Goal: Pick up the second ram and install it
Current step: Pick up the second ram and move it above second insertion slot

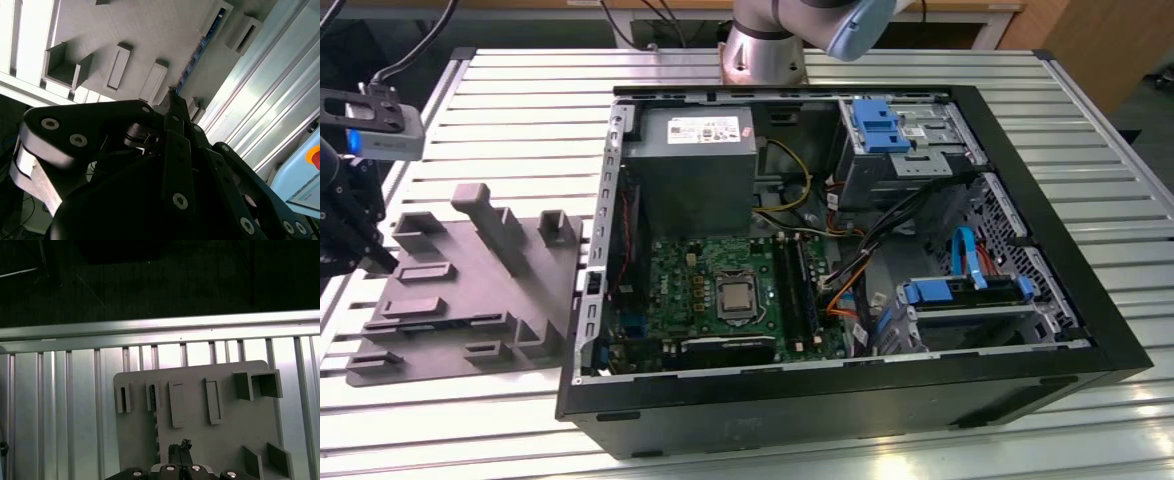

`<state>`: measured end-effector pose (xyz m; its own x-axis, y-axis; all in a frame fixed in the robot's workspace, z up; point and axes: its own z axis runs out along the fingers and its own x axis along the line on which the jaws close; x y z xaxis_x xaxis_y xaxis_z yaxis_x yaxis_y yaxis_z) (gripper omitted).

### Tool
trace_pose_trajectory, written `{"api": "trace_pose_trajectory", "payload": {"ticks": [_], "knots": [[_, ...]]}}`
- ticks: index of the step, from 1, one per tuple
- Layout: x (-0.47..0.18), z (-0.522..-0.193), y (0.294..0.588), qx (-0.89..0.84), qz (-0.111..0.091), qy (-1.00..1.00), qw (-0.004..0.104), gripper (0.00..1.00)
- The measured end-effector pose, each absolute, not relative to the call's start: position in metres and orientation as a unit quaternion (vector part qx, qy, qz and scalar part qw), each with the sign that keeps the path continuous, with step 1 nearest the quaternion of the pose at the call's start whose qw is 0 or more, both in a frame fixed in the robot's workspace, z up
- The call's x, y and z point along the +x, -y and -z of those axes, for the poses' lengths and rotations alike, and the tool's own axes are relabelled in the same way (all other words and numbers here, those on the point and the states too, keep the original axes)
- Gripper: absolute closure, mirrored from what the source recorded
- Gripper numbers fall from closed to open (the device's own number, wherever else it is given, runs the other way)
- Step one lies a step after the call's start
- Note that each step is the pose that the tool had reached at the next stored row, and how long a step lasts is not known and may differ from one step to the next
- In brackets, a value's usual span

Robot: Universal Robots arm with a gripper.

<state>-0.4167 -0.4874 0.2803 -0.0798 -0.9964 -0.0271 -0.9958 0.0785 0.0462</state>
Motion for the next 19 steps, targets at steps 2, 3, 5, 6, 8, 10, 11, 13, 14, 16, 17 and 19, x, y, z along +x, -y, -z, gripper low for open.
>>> {"api": "trace_pose_trajectory", "payload": {"ticks": [2,3,5,6,8,10,11,13,14,16,17,19], "knots": [[-0.4167,-0.2798,0.4874,0.678,0.026,0.734,0.006,0.89],[-0.4167,-0.2797,0.4874,0.678,0.026,0.734,0.006,0.89],[-0.4167,-0.2793,0.4874,0.678,0.026,0.734,0.006,0.89],[-0.4167,-0.2791,0.4874,0.678,0.026,0.734,0.006,0.89],[-0.4167,-0.2787,0.4874,0.678,0.026,0.734,0.006,0.89],[-0.4167,-0.2783,0.4874,0.678,0.026,0.734,0.006,0.89],[-0.4167,-0.2781,0.4874,0.678,0.026,0.734,0.006,0.89],[-0.4167,-0.2777,0.4874,0.678,0.026,0.734,0.006,0.89],[-0.4167,-0.2774,0.4874,0.678,0.026,0.734,0.006,0.89],[-0.4167,-0.2770,0.4874,0.678,0.026,0.734,0.006,0.89],[-0.4167,-0.2767,0.4874,0.678,0.026,0.734,0.006,0.89],[-0.4167,-0.2760,0.4874,0.678,0.026,0.734,0.006,0.89]]}}
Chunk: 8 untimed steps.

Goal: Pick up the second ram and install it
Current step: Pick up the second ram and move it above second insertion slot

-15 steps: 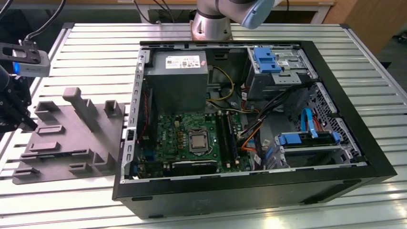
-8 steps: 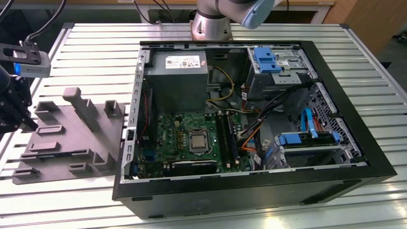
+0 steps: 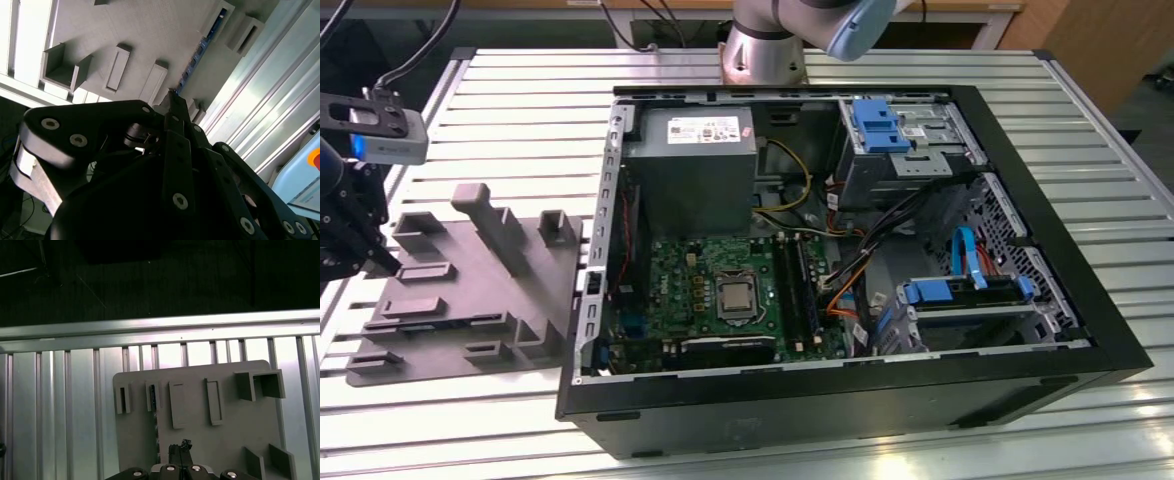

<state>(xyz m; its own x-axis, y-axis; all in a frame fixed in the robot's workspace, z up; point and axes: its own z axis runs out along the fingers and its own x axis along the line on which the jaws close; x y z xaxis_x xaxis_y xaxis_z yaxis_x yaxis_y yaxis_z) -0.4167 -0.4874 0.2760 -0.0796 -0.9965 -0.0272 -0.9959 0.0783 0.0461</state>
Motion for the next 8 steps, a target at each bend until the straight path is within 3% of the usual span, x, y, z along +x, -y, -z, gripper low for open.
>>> {"api": "trace_pose_trajectory", "payload": {"ticks": [8], "knots": [[-0.4167,-0.2734,0.4874,0.678,0.026,0.734,0.006,0.89]]}}
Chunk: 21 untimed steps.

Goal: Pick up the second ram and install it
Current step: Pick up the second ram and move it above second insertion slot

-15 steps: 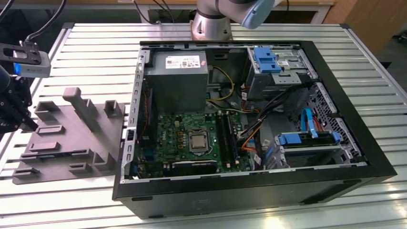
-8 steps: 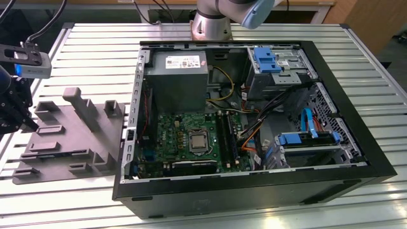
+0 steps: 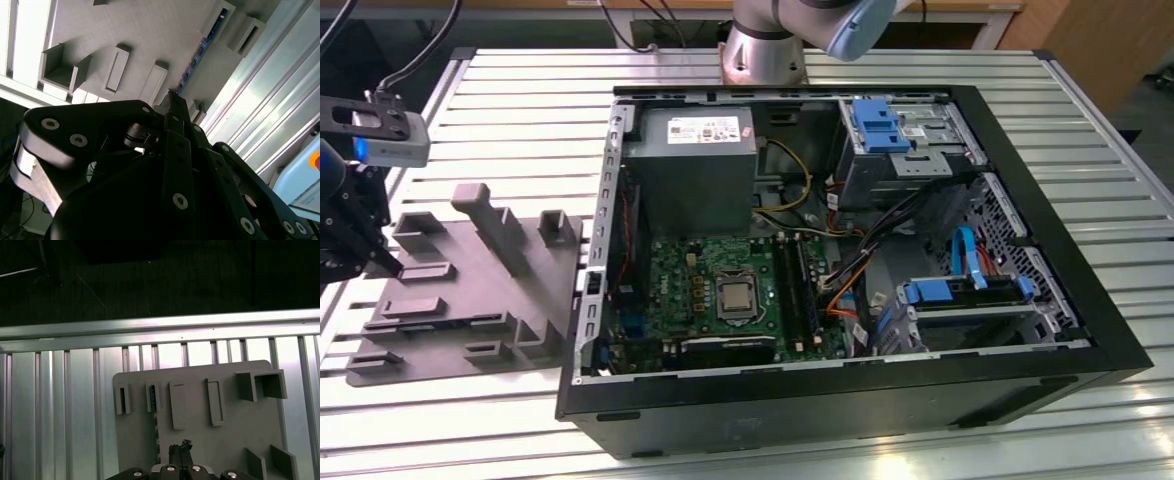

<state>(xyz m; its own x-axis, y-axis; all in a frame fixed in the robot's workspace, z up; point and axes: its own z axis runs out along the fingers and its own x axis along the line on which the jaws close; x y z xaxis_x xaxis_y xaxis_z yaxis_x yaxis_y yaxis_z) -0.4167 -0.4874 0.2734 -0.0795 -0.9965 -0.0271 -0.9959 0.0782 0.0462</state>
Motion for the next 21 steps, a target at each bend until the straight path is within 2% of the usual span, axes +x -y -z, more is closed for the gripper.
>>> {"api": "trace_pose_trajectory", "payload": {"ticks": [21], "knots": [[-0.4167,-0.2643,0.4874,0.679,0.026,0.734,0.006,0.89]]}}
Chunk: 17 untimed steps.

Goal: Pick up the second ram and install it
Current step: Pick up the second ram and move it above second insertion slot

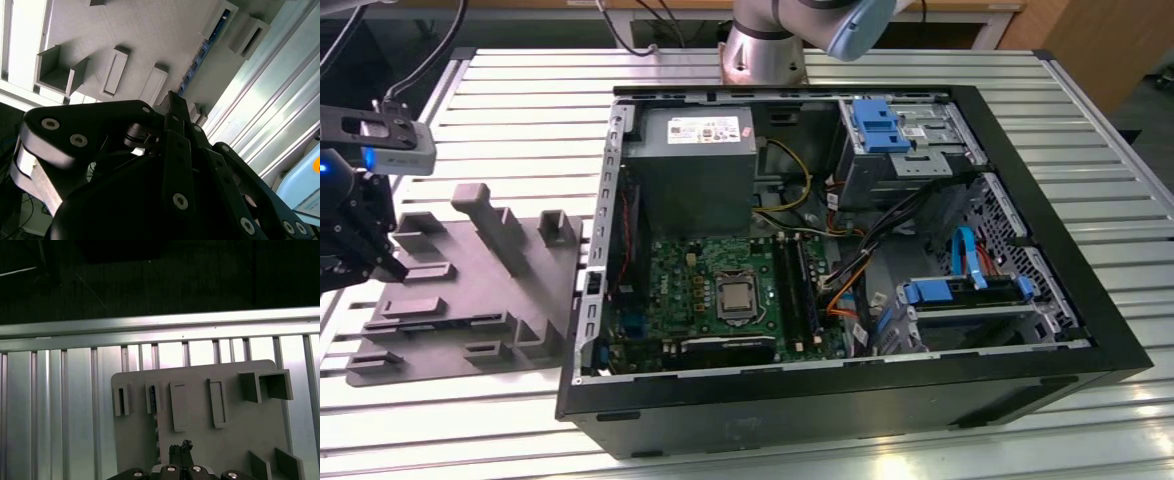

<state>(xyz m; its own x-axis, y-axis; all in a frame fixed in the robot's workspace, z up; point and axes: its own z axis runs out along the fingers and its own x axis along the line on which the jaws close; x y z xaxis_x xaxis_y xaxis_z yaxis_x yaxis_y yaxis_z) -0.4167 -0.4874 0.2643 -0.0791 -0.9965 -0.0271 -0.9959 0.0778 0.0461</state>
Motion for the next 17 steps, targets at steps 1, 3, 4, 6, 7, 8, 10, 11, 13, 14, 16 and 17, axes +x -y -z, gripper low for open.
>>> {"api": "trace_pose_trajectory", "payload": {"ticks": [1,3,4,6,7,8,10,11,13,14,16,17], "knots": [[-0.4167,-0.2641,0.4874,0.679,0.026,0.734,0.006,0.89],[-0.4167,-0.2634,0.4874,0.679,0.026,0.734,0.006,0.89],[-0.4167,-0.2631,0.4874,0.679,0.026,0.734,0.006,0.89],[-0.4167,-0.2623,0.4874,0.679,0.026,0.734,0.006,0.89],[-0.4167,-0.2619,0.4874,0.679,0.026,0.734,0.006,0.89],[-0.4167,-0.2615,0.4874,0.679,0.026,0.734,0.006,0.89],[-0.4167,-0.2606,0.4874,0.679,0.026,0.734,0.006,0.89],[-0.4167,-0.2601,0.4874,0.679,0.026,0.734,0.006,0.89],[-0.4167,-0.2591,0.4874,0.679,0.026,0.734,0.006,0.89],[-0.4167,-0.2586,0.4874,0.679,0.026,0.734,0.006,0.89],[-0.4167,-0.2575,0.4874,0.679,0.026,0.734,0.006,0.89],[-0.4167,-0.2570,0.4874,0.679,0.026,0.734,0.006,0.89]]}}
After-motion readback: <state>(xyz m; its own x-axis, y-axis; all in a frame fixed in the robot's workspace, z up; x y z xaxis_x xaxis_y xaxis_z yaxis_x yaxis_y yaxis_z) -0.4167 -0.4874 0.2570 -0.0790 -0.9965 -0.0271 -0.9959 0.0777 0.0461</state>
